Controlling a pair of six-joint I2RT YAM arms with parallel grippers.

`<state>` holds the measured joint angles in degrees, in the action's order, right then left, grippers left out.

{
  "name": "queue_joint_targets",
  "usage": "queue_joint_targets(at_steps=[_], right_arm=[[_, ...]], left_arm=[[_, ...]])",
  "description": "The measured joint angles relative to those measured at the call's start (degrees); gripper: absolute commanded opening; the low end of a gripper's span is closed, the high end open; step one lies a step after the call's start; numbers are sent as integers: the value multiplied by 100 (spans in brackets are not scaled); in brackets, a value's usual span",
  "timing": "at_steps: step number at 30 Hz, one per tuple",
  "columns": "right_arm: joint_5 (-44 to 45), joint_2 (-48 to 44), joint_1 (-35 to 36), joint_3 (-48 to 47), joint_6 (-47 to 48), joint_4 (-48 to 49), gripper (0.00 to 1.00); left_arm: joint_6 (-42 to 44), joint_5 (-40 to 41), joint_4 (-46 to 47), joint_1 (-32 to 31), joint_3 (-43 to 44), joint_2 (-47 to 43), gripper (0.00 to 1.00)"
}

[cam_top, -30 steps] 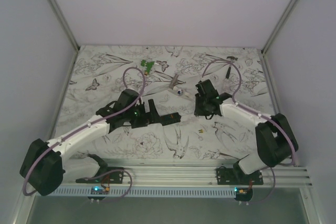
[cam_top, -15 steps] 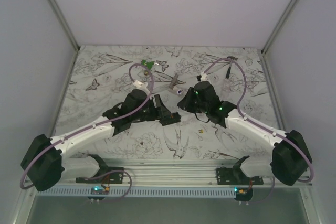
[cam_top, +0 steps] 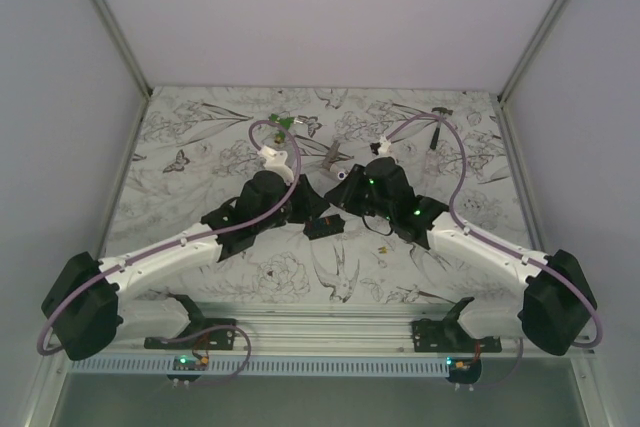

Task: Snap on the fuse box
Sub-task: Pick up the fuse from the center of the board.

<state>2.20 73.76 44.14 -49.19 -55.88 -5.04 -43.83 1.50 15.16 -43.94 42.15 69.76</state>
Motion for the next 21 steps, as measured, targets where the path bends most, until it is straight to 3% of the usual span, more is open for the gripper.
queue_joint_targets(at_steps=[8,14,21], right_arm=[[-13,0,46,0,-142,155,25],[-24,0,111,2,-203,212,25],[28,-2,160,166,-317,461,29]], left_arm=[[195,125,162,-63,0,83,23],[267,157,175,-70,0,118,2],[376,144,155,-98,0,116,0]])
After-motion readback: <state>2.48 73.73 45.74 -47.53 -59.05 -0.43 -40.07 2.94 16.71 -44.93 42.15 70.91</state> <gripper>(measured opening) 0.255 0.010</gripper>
